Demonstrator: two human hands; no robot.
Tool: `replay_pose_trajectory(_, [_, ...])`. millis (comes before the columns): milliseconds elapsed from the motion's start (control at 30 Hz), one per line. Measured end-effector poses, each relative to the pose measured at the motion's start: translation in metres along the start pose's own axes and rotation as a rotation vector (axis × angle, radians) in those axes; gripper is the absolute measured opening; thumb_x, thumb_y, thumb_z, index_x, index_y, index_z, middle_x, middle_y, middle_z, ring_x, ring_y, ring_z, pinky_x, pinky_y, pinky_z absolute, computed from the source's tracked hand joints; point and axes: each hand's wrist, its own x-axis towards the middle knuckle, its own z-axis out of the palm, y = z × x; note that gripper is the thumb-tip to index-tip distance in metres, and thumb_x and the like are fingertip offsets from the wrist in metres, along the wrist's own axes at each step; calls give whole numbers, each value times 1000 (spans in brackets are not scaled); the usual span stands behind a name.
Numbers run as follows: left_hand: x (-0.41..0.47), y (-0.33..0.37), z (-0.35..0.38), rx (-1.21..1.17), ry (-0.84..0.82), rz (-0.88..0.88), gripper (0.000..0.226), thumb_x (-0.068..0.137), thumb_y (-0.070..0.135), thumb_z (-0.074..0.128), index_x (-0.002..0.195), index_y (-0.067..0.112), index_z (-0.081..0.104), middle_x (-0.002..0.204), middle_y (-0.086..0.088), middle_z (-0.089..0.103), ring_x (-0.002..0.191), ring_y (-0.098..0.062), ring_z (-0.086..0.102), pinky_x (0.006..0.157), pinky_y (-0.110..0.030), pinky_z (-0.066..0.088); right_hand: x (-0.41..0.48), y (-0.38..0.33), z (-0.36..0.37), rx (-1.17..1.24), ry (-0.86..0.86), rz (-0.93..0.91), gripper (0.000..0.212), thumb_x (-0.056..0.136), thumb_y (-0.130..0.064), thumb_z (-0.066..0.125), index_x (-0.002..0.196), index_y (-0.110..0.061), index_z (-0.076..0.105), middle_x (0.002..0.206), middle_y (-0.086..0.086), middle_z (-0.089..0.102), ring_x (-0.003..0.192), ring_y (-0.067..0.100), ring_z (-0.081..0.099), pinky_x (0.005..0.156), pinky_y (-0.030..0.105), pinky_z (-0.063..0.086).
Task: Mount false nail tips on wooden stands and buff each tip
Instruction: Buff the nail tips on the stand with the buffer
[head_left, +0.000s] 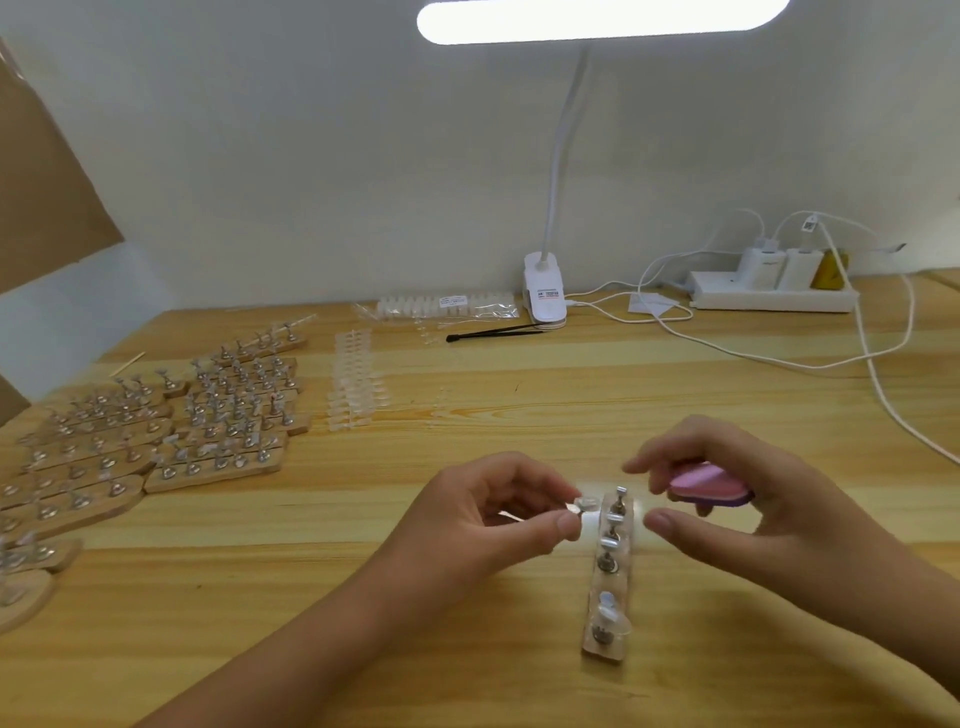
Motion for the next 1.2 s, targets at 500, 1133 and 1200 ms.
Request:
replay_pose_trajectory(500, [-9, -5, 17, 234, -115, 34, 8, 86, 30, 74, 93, 27, 73, 87, 9, 72, 69, 0, 61, 65, -15, 47, -4, -3, 19, -98, -124, -77, 15, 84, -40, 67, 74, -30, 64, 91, -13, 56, 70, 5, 48, 63, 9, 37])
replay_pose_trajectory(1133, [-3, -11, 17, 623, -64, 209, 15, 83, 45, 69, 95, 37, 69, 70, 14, 50, 70, -3, 47, 62, -13, 30, -3, -3, 5, -195, -249, -28, 16, 88, -46, 56, 83, -34, 64, 85, -16, 62, 77, 10, 60, 64, 10, 42])
replay_pose_trajectory(1200, [-4, -6, 11, 654, -58, 214, 12, 83, 43, 68, 89, 33, 72, 69, 15, 50, 73, -1, 48, 62, -11, 30, -2, -4, 1, -183, -226, 21, 19, 87, -53, 54, 83, -35, 61, 78, -16, 64, 70, 8, 61, 60, 13, 44])
